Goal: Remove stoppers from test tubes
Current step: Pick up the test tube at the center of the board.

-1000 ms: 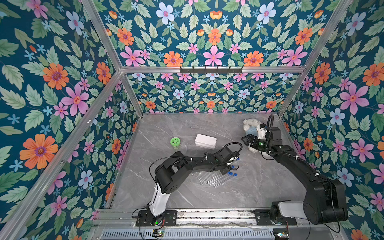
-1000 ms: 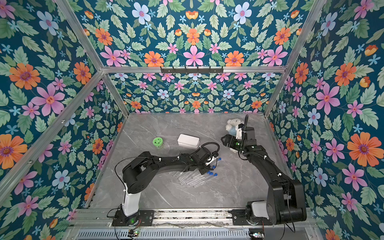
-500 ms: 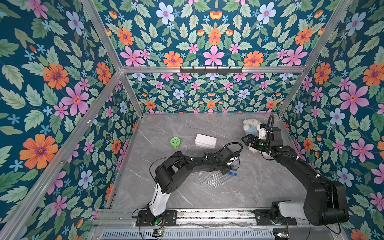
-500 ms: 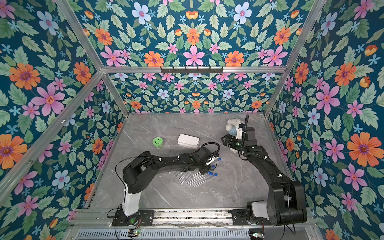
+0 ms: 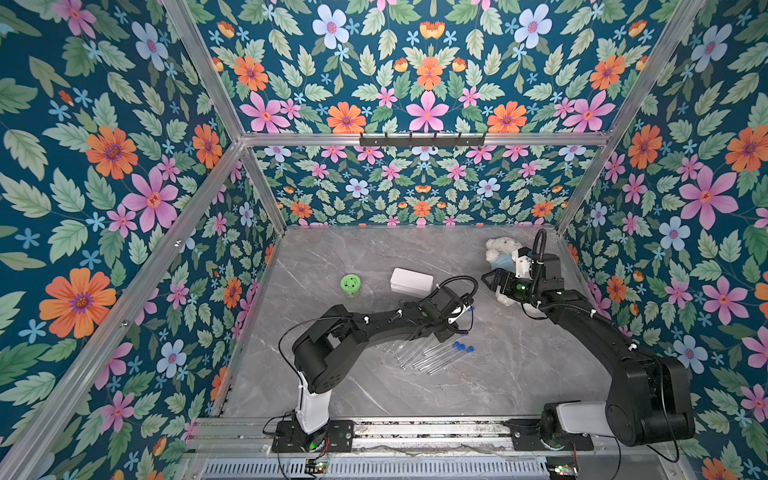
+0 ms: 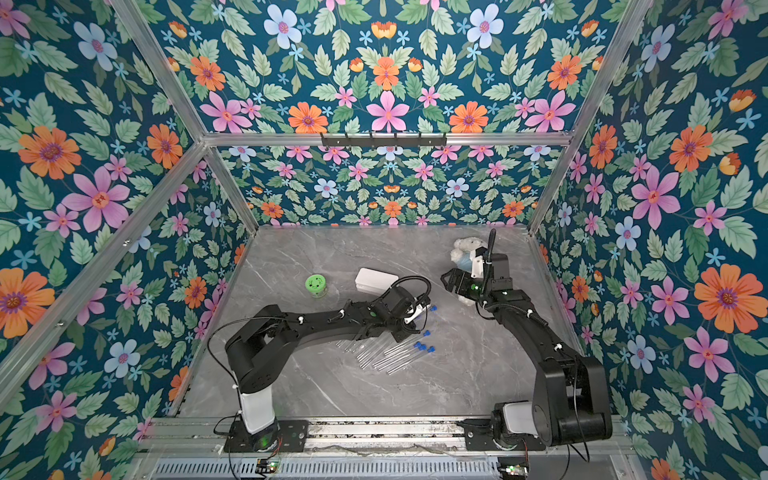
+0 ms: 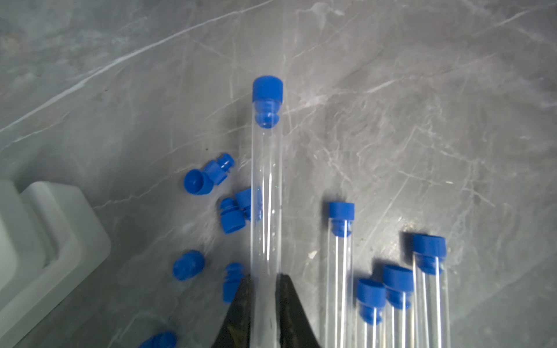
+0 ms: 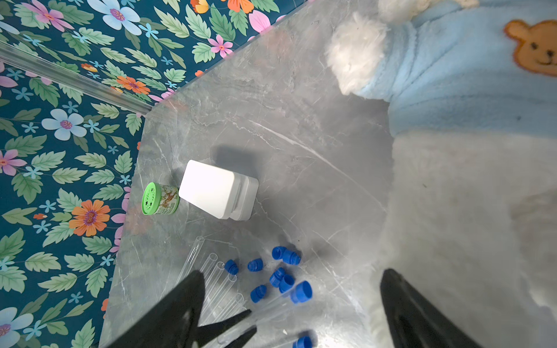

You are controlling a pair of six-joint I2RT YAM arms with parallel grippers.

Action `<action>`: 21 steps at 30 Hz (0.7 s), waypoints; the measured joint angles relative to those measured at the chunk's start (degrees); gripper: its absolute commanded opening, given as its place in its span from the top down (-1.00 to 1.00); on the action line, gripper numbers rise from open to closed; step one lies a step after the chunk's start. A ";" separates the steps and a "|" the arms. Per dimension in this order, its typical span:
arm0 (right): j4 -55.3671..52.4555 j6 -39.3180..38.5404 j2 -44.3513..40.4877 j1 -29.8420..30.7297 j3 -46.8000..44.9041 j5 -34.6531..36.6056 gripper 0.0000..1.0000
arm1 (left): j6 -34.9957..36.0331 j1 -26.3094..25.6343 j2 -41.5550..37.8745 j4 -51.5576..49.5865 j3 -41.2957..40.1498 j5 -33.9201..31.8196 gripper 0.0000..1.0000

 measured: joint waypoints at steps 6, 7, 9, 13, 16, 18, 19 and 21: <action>-0.02 -0.04 2.34 0.57 1.75 -2.78 -0.80 | -0.04 1.01 -7.41 0.09 -6.75 -1.62 0.81; -0.11 -0.20 3.26 1.03 2.49 -3.30 -0.79 | -0.15 1.11 -9.01 0.42 -8.44 -1.73 0.81; -0.24 -0.79 5.46 2.56 4.24 -4.61 -0.79 | -0.66 1.44 -12.28 1.36 -12.22 -2.19 0.83; -2.21 -2.45 8.92 5.27 7.23 -6.73 -0.76 | -1.70 1.66 -17.33 2.60 -18.08 -3.30 0.87; -3.56 -3.54 10.82 6.93 8.83 -7.98 -0.71 | -2.54 1.55 -20.50 2.93 -20.85 -4.44 0.90; -4.22 -4.46 12.02 7.85 9.90 -9.07 -0.63 | -2.75 1.53 -22.29 3.23 -22.27 -5.16 0.91; -4.26 -4.63 12.55 8.22 10.25 -9.66 -0.61 | -2.75 1.57 -23.08 3.28 -22.86 -5.53 0.91; -4.39 -4.98 13.92 9.01 11.10 -11.37 -0.54 | -2.89 1.60 -24.94 3.32 -24.15 -6.32 0.93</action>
